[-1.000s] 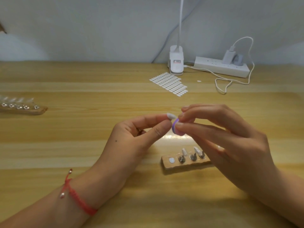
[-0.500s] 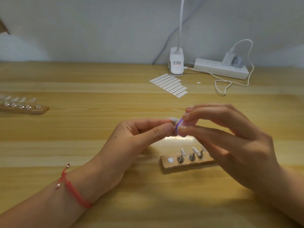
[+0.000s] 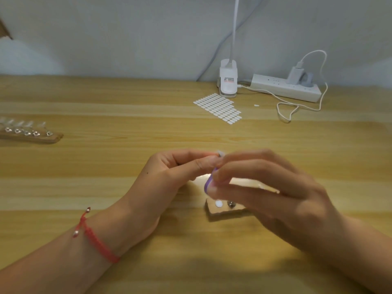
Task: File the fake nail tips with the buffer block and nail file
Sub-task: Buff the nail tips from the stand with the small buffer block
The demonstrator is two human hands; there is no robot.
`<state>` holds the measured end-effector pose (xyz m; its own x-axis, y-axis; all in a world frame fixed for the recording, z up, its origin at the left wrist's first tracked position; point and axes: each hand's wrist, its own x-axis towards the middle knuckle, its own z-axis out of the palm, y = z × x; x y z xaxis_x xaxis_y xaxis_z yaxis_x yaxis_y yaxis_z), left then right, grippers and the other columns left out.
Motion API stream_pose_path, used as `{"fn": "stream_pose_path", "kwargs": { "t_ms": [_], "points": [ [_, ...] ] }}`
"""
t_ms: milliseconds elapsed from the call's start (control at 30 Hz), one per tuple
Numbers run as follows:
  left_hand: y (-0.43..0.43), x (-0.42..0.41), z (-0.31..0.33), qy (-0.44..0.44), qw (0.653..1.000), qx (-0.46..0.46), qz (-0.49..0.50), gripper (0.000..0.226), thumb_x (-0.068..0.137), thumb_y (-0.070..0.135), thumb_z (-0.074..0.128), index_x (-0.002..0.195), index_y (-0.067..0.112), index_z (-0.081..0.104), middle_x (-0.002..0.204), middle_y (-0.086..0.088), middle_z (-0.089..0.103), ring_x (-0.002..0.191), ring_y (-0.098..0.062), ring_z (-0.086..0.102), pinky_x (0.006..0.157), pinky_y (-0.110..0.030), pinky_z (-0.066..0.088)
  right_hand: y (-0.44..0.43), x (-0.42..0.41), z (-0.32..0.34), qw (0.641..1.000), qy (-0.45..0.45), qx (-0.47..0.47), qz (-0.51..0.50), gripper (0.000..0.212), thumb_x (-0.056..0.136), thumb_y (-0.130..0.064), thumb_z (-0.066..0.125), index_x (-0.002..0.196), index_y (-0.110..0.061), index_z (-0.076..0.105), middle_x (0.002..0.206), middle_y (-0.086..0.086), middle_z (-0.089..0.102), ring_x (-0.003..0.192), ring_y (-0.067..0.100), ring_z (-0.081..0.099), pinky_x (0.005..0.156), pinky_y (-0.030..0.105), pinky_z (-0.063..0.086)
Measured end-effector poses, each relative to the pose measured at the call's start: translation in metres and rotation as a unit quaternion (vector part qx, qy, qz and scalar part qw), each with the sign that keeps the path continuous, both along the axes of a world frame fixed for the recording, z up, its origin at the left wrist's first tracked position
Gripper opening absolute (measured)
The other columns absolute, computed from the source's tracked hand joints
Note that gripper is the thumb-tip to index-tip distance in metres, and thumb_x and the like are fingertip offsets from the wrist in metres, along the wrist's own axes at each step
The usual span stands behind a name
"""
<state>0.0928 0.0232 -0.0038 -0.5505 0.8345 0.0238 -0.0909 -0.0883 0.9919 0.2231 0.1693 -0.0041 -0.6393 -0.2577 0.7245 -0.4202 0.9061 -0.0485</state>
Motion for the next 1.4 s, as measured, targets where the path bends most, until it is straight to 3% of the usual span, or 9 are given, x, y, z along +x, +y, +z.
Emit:
{"fn": "stream_pose_path", "kwargs": {
  "t_ms": [133,267,400,600,767,900,1100,1233,1400],
  "points": [
    [0.001,-0.001,-0.003,0.010,1.000,0.004,0.003,0.017,0.069,0.030,0.071,0.082,0.023,0.079,0.079,0.003,0.073,0.075,-0.004,0.061,0.072,-0.016,0.043,0.008,-0.001,0.004,0.998,0.022,-0.036,-0.036,0.021,0.087,0.005,0.070,0.106,-0.003,0.073,0.107,0.011,0.066,0.106,0.026,0.064,0.091,0.037,0.052],
    [0.000,-0.001,-0.004,-0.001,1.000,0.014,-0.010,0.022,0.072,0.027,0.067,0.088,0.017,0.079,0.088,-0.002,0.076,0.082,-0.008,0.066,0.077,-0.017,0.048,0.002,-0.001,-0.002,1.000,-0.001,-0.007,-0.002,0.019,0.087,0.007,0.068,0.102,-0.001,0.075,0.107,0.011,0.067,0.106,0.028,0.064,0.091,0.036,0.051],
    [0.002,-0.001,-0.004,0.012,1.000,0.018,0.008,0.018,0.071,0.026,0.067,0.081,0.018,0.079,0.074,0.003,0.071,0.068,-0.001,0.060,0.063,-0.007,0.042,0.008,-0.002,0.003,0.998,0.004,-0.062,-0.012,0.018,0.087,0.009,0.065,0.100,0.000,0.073,0.107,0.012,0.064,0.105,0.029,0.064,0.090,0.040,0.051],
    [0.001,0.002,-0.003,0.029,0.998,0.046,-0.009,0.013,0.074,0.020,0.065,0.074,0.018,0.078,0.068,0.008,0.070,0.064,0.004,0.061,0.063,-0.004,0.042,0.008,-0.002,0.003,0.999,-0.002,-0.040,-0.034,0.037,0.091,0.010,0.061,0.125,-0.005,0.056,0.110,0.010,0.061,0.105,0.027,0.062,0.090,0.035,0.050],
    [0.001,0.004,-0.001,0.021,0.999,0.040,-0.016,0.013,0.076,0.022,0.072,0.082,0.012,0.078,0.079,0.003,0.075,0.075,0.000,0.067,0.069,-0.006,0.045,0.003,-0.001,-0.002,1.000,-0.011,-0.020,-0.009,0.025,0.098,0.002,0.052,0.116,-0.003,0.068,0.110,0.014,0.063,0.103,0.030,0.063,0.091,0.038,0.051],
    [0.000,0.009,0.004,0.044,0.998,0.032,0.002,0.015,0.072,0.026,0.064,0.061,0.023,0.074,0.060,0.013,0.064,0.058,0.007,0.056,0.058,0.000,0.038,0.015,-0.001,0.003,0.998,-0.003,-0.055,-0.041,0.033,0.091,0.009,0.059,0.117,-0.010,0.063,0.110,0.011,0.062,0.106,0.027,0.060,0.089,0.043,0.052],
    [0.000,0.007,0.003,0.037,0.999,0.031,0.012,0.017,0.069,0.033,0.065,0.071,0.024,0.078,0.065,0.011,0.066,0.062,0.006,0.057,0.062,-0.001,0.039,0.015,0.002,0.006,0.990,0.008,-0.136,-0.045,0.035,0.091,0.007,0.063,0.120,-0.013,0.058,0.108,0.014,0.060,0.105,0.012,0.061,0.094,0.023,0.048],
    [0.000,0.006,0.003,0.041,0.999,0.032,0.002,0.007,0.073,0.026,0.073,0.069,0.021,0.076,0.063,0.012,0.065,0.061,0.007,0.057,0.062,-0.001,0.039,0.007,0.001,0.002,0.985,-0.019,-0.166,-0.034,0.037,0.089,0.000,0.065,0.120,-0.019,0.058,0.111,0.008,0.060,0.104,0.021,0.063,0.090,0.034,0.051],
    [0.000,0.006,0.004,0.039,0.999,0.030,-0.001,0.010,0.073,0.027,0.068,0.071,0.019,0.074,0.064,0.011,0.065,0.061,0.006,0.057,0.062,-0.003,0.040,0.007,0.003,0.003,0.987,-0.029,-0.150,-0.050,0.035,0.088,-0.015,0.068,0.122,-0.016,0.058,0.107,0.008,0.064,0.098,0.012,0.064,0.084,0.029,0.052]
  ]
}}
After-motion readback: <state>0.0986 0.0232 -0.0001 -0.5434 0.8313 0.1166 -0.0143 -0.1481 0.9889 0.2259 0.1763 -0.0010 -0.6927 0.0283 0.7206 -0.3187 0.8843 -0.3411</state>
